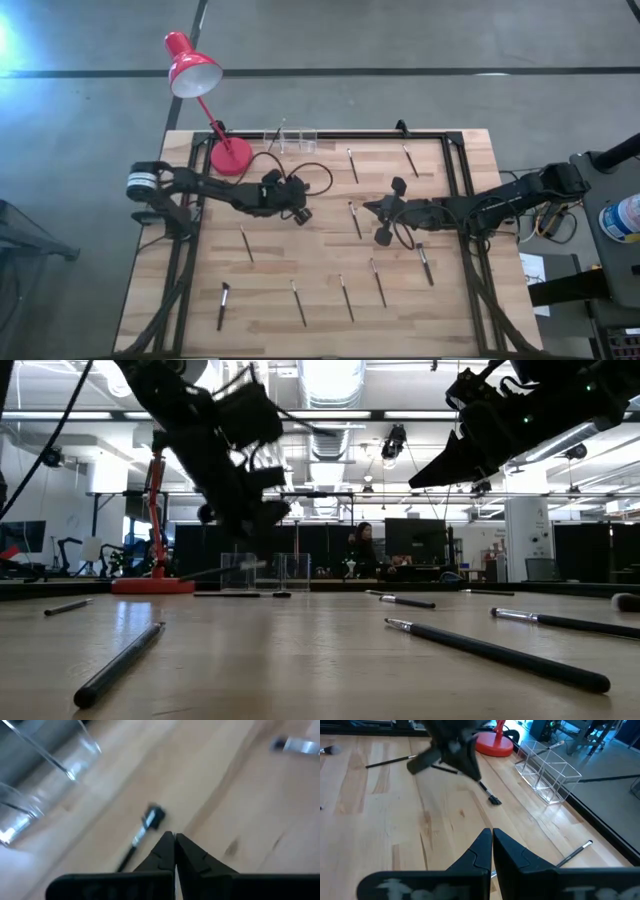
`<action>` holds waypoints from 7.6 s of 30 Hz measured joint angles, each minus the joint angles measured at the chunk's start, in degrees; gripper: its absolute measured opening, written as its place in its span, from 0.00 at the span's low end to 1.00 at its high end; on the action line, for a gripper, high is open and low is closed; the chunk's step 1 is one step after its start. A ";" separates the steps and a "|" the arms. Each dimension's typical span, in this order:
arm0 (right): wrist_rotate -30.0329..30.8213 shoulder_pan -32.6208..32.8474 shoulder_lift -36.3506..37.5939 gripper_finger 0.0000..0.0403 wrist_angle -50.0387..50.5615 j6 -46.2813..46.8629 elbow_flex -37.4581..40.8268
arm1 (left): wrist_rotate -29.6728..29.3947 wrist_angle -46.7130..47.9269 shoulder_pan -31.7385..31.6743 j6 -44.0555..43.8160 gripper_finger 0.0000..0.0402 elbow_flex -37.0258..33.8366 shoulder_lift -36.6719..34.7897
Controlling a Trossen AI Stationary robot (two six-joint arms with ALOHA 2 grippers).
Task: Pick & Place Makeup Supplies
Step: Put the makeup brush into the transparent organizer
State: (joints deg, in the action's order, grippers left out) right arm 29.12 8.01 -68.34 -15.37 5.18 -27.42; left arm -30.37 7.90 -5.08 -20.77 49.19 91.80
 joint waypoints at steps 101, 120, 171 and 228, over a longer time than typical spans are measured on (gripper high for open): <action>-0.75 0.00 -0.02 0.02 -4.85 -4.40 0.55 | 2.83 -43.78 -36.54 19.56 0.12 -4.41 4.18; -2.78 -0.02 -0.02 0.02 -2.80 -3.64 0.61 | 11.50 -22.68 -24.31 19.48 0.01 -15.60 -20.36; -2.56 -0.02 -0.02 0.02 -3.89 -2.66 2.03 | 7.14 38.67 26.14 -76.26 0.27 -20.59 -27.73; -2.55 -0.02 -0.02 0.02 -5.09 -3.27 2.16 | 8.49 21.55 16.84 -53.77 0.11 -26.07 -25.98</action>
State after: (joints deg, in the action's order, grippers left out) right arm 26.58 7.99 -68.36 -20.47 1.91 -25.26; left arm -21.88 29.45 11.76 -74.54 23.11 65.82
